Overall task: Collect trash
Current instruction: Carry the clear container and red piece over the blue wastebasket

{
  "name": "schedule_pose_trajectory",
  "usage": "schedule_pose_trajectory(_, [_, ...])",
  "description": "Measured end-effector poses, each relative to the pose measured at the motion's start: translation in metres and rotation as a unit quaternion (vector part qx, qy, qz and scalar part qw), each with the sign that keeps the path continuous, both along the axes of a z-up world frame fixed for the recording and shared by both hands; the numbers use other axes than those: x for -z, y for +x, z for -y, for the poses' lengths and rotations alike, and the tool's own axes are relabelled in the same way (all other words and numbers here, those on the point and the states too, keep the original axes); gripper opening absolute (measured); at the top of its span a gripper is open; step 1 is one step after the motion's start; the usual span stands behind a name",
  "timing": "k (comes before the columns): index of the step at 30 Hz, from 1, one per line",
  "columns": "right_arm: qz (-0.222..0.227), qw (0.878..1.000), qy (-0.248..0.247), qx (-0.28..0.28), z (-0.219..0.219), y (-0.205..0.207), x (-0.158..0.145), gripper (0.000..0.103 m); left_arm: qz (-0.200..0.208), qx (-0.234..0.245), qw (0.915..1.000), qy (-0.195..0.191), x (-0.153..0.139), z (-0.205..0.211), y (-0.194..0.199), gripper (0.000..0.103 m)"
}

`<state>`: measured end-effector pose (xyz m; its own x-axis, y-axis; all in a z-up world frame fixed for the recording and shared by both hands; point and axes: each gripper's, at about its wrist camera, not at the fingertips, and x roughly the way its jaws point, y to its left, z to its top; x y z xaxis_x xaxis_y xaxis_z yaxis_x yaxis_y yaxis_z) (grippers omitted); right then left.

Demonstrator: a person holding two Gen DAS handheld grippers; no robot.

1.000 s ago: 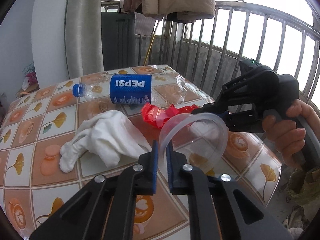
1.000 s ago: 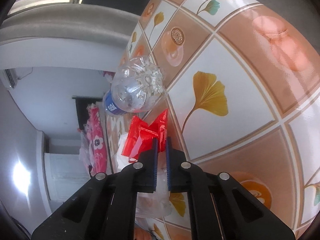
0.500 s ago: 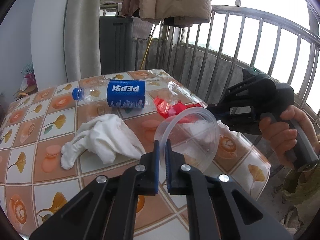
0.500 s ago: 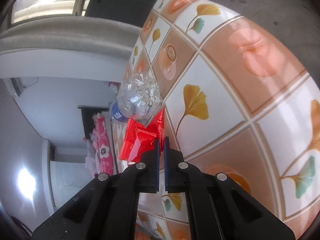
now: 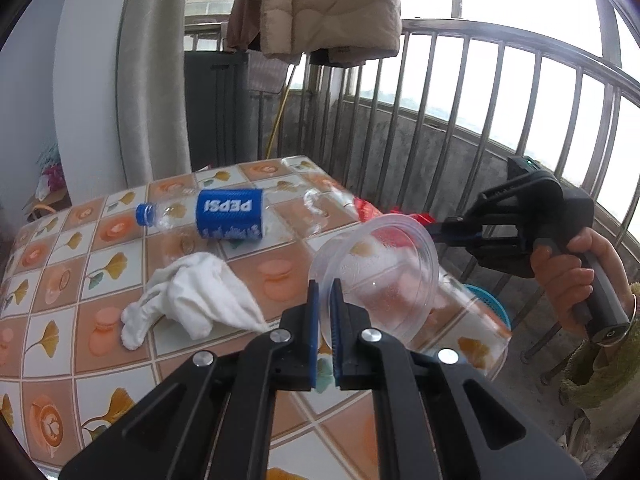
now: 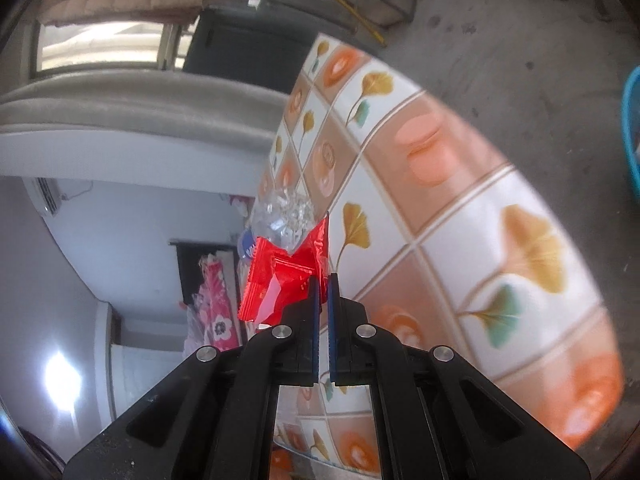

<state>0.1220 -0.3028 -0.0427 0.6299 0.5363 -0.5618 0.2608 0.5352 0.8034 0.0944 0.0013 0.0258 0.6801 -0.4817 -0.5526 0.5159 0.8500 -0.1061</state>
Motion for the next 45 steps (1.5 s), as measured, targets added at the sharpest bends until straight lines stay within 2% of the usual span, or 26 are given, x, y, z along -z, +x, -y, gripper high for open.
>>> schedule_pose_trajectory(9, [0.03, 0.995, -0.016, 0.096, 0.074, -0.072, -0.022, 0.002, 0.021, 0.055, 0.9982, 0.007, -0.022, 0.041, -0.005, 0.005])
schedule_pose_trajectory(15, [0.042, 0.984, -0.009, 0.173, 0.12, -0.121, -0.016, 0.002, 0.022, 0.1, 0.9946, 0.018, -0.031, 0.083, -0.003, 0.005])
schedule_pose_trajectory(20, [0.036, 0.972, 0.004, 0.231, 0.154, -0.155, 0.001, 0.002, -0.02, 0.133, 0.9907, 0.022, -0.031, 0.129, 0.01, 0.005])
schedule_pose_trajectory(23, [0.027, 0.966, -0.006, 0.258, 0.166, -0.165, 0.01, 0.002, -0.052, 0.151, 0.9869, 0.025, -0.026, 0.158, 0.019, 0.005])
schedule_pose_trajectory(25, [0.023, 0.962, -0.015, 0.271, 0.176, -0.171, 0.015, 0.002, -0.074, 0.166, 0.983, 0.028, -0.022, 0.179, 0.022, 0.005])
schedule_pose_trajectory(28, [0.015, 0.959, -0.04, 0.279, 0.19, -0.169, 0.02, 0.002, -0.126, 0.192, 0.9727, 0.034, -0.009, 0.217, 0.026, 0.005])
schedule_pose_trajectory(31, [0.008, 0.959, -0.06, 0.277, 0.202, -0.164, 0.023, 0.002, -0.148, 0.208, 0.9654, 0.052, 0.005, 0.251, 0.027, 0.005])
schedule_pose_trajectory(36, [-0.012, 0.961, -0.083, 0.262, 0.232, -0.148, 0.035, 0.002, -0.174, 0.233, 0.9498, 0.116, 0.04, 0.327, 0.027, 0.005])
schedule_pose_trajectory(40, [-0.038, 0.962, -0.096, 0.254, 0.254, -0.125, 0.051, 0.003, -0.212, 0.245, 0.9331, 0.156, 0.071, 0.383, 0.035, 0.005])
schedule_pose_trajectory(43, [-0.053, 0.962, -0.104, 0.249, 0.269, -0.109, 0.065, 0.003, -0.24, 0.252, 0.92, 0.18, 0.094, 0.418, 0.043, 0.005])
schedule_pose_trajectory(45, [-0.058, 0.962, -0.106, 0.245, 0.279, -0.098, 0.077, 0.005, -0.244, 0.248, 0.9148, 0.204, 0.11, 0.435, 0.049, 0.005])
